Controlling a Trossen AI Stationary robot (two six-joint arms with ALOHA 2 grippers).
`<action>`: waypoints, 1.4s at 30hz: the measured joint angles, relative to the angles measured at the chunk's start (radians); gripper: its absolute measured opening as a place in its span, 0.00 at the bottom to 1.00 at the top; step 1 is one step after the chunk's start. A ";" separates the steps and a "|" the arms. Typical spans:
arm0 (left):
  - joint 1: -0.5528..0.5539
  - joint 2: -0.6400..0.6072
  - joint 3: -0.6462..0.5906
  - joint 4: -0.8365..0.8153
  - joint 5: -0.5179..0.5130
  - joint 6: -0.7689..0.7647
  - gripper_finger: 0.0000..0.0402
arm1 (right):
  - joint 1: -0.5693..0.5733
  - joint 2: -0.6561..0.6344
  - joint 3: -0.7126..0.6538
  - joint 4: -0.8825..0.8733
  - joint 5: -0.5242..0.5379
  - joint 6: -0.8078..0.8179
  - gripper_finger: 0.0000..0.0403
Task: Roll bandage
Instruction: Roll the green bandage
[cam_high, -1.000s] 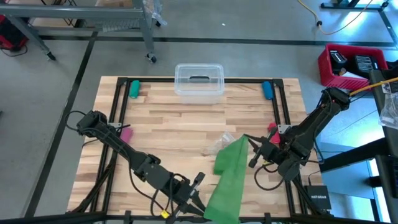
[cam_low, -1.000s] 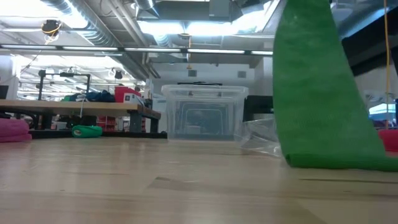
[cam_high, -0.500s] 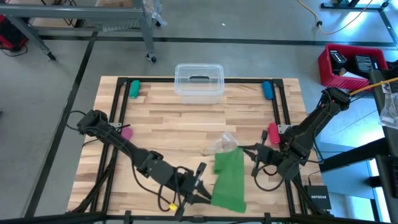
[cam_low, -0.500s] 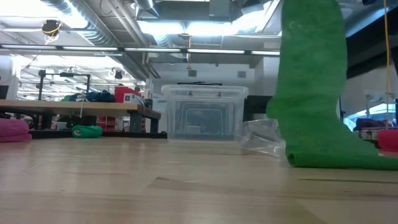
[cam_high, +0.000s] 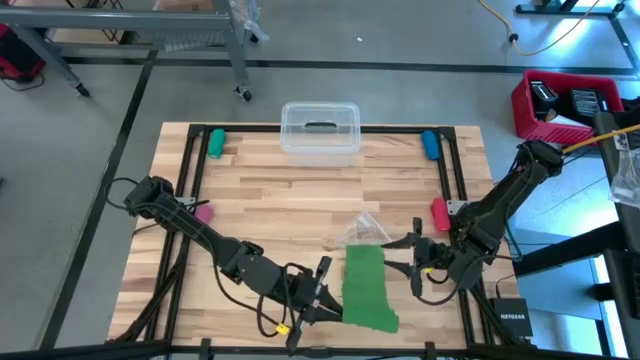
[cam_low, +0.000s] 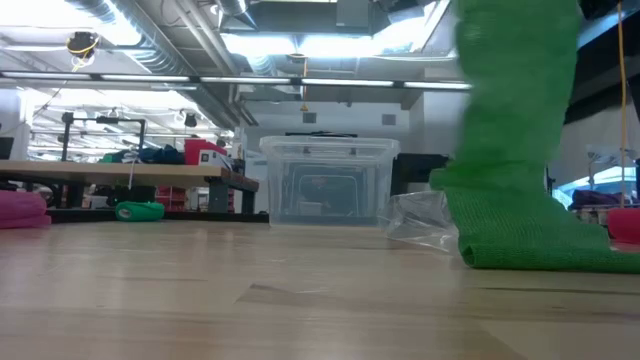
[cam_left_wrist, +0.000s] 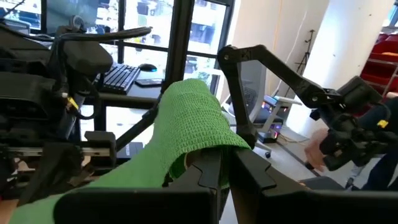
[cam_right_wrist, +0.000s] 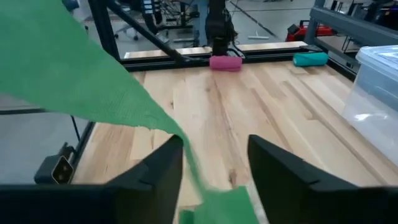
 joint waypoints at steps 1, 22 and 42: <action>0.000 0.000 0.000 0.000 0.000 0.000 0.03 | 0.001 -0.008 0.000 0.000 0.000 0.003 0.49; 0.041 0.000 0.000 -0.010 -0.005 0.018 0.03 | 0.001 -0.073 0.074 -0.266 -0.341 0.154 0.66; 0.077 0.000 0.001 -0.050 -0.068 0.071 0.03 | 0.212 0.060 -0.075 -0.122 0.145 0.315 0.62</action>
